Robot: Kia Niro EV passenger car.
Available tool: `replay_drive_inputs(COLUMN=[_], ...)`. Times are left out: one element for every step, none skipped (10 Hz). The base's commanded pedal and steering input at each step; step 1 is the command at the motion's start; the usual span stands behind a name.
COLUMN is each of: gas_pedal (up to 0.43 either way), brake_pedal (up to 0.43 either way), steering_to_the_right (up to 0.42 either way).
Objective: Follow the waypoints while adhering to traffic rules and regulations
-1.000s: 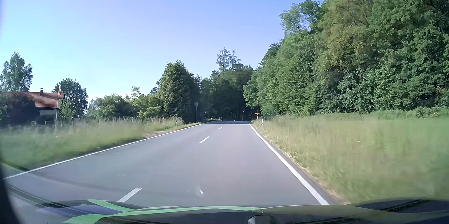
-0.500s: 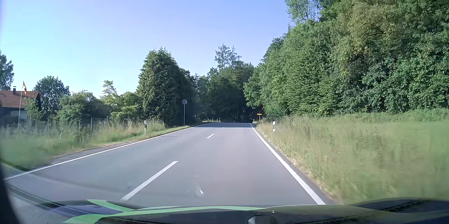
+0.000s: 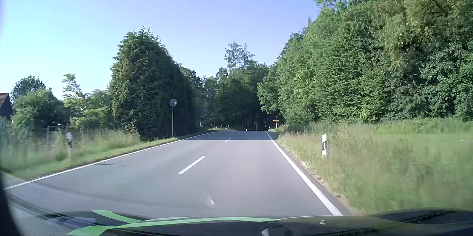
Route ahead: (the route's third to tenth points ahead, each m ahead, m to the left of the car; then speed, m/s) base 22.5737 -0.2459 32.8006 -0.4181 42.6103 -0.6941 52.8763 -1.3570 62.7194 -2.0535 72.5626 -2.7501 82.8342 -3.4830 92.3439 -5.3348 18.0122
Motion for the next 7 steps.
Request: replay_drive_inputs(gas_pedal=[0.228, 0.22, 0.22, 0.22, 0.22, 0.22, 0.228], brake_pedal=[0.0, 0.0, 0.0, 0.0, 0.0, 0.0, 0.0], steering_to_the_right=[0.001, 0.001, 0.0, 0.001, 0.0, 0.0, 0.0])
